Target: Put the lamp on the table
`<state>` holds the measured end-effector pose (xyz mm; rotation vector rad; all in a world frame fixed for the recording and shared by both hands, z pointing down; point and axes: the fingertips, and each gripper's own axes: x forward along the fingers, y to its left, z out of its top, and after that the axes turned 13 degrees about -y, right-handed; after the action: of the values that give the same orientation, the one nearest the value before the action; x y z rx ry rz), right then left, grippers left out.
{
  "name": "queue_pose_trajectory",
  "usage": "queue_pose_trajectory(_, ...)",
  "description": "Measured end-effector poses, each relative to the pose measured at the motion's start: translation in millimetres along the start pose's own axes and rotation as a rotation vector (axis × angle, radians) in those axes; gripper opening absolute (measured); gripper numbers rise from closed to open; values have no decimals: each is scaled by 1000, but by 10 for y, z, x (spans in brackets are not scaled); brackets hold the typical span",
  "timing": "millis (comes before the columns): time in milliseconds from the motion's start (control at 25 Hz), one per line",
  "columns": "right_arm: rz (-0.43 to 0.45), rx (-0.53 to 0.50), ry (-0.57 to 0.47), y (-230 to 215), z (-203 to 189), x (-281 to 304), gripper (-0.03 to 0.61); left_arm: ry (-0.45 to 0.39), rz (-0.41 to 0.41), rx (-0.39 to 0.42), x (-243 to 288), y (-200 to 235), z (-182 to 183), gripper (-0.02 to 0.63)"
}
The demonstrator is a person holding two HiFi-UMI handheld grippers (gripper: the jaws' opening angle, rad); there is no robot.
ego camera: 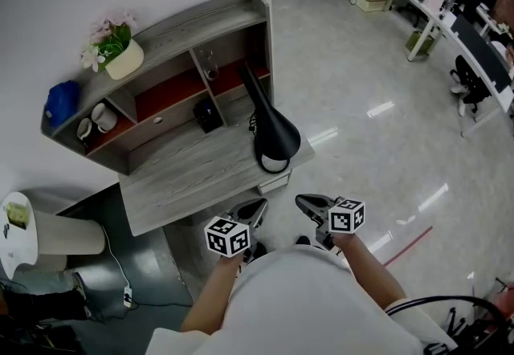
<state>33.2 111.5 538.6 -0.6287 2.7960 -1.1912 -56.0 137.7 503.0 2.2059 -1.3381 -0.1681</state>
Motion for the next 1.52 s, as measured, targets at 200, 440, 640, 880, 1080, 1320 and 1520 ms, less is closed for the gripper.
queue_pose_trajectory(200,-8,14,4,-21,-35,-13,17,-1,4,-2,-26,7,6,11)
queue_pose_trajectory(440,-3,22,1,-12,-55,-5,17,6,4,-13,-27,15,-33,11)
queue_pose_trajectory(640,4,17,3,16,-83,-1,17,11,-1,-10,-40,6,-50,11)
queue_pose_trajectory(880,11,9,1,56,-44,6,17,9,-5,-5,-47,-23,-23,11)
queue_pose_trajectory(1080,14,3,3,86,-42,-3,17,15,-12,1,-60,-44,-29,11)
queue_pose_trajectory(1320,13,1,5,99,-59,-7,17,17,-17,1,-69,-38,-30,11)
queue_pose_trajectory(1520,6,2,6,98,-67,-6,17,19,-21,0,-70,-23,-9,11)
